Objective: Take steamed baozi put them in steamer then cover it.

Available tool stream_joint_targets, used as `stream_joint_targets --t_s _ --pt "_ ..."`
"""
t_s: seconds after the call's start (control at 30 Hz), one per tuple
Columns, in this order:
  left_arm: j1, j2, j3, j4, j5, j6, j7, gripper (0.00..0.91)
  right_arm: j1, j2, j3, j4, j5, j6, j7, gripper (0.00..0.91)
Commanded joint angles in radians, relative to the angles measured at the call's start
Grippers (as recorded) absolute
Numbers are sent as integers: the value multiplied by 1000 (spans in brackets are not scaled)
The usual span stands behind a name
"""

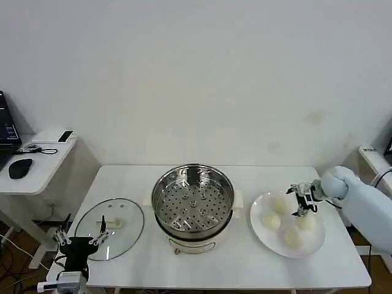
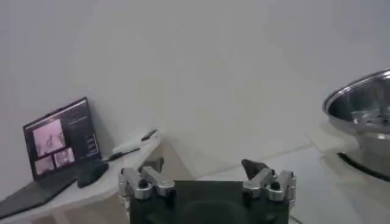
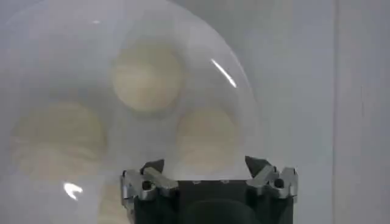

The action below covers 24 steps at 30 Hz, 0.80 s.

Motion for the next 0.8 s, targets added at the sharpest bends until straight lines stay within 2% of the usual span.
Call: stream_joint_targets --t_s 0.03,0.1,0.2,0.37,0.43,0.57,0.63,0.8 --pt "0 1 -2 0 2 -1 0 907 41 37 -47 -48 0 3 -4 907" --pt "0 1 -2 3 2 -1 0 907 43 43 -53 -54 2 -2 -5 897" --pt "2 1 -1 1 3 -1 1 907 39 45 -63 -54 4 -9 -10 806" --pt "2 1 1 3 4 -2 0 907 38 44 -65 -54 4 -16 -10 776" --pt "0 1 3 3 4 -2 -1 907 37 44 -66 -55 3 -20 -7 715" --pt "0 2 3 1 4 -1 -2 907 37 43 -75 -54 4 -27 -5 685" --pt "1 4 3 -2 4 -1 -1 907 38 43 -75 -52 8 -27 -5 635" --pt "3 4 5 -8 5 -1 -2 907 48 39 -81 -43 15 -27 -10 615"
